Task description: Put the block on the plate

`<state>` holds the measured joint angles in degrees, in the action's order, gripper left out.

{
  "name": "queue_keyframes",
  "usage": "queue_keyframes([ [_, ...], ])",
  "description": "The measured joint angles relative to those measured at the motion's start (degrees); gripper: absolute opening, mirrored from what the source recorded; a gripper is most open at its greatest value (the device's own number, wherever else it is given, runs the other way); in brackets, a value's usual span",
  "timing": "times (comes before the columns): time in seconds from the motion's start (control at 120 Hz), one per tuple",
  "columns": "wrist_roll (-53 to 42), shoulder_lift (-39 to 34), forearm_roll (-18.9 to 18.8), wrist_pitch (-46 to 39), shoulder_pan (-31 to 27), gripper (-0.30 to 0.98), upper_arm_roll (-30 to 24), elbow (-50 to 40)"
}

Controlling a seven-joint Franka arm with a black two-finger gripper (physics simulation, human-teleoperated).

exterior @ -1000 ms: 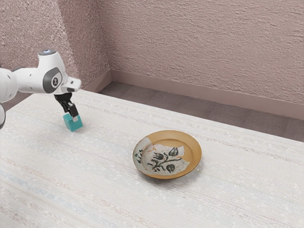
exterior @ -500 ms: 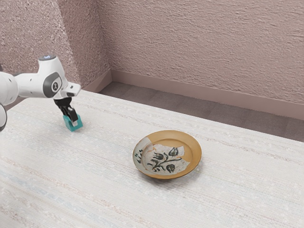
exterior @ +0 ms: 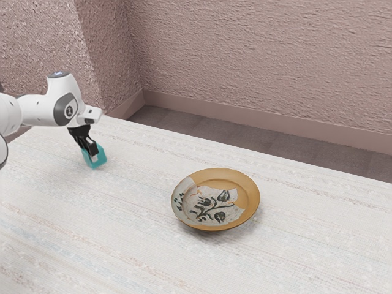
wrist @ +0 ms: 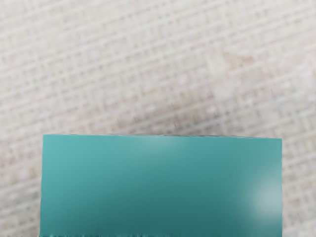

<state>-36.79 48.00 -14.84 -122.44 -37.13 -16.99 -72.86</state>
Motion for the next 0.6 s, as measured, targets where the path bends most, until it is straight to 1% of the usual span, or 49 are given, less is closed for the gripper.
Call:
queue_keyframes([
  [0.15,0.4,-3.1,0.9,-0.2,0.8,0.39,0.0,-1.7],
  [0.3,0.7,-8.3,2.5,-0.3,5.5,0.38,0.0,-5.8],
  [0.367,0.9,-10.8,3.2,-0.3,8.7,0.38,0.2,-7.9],
  [0.458,1.3,-15.9,5.4,-0.3,15.5,0.38,3.1,-12.9],
  [0.6,2.4,-23.2,7.3,-0.4,24.1,0.39,4.9,-20.2],
])
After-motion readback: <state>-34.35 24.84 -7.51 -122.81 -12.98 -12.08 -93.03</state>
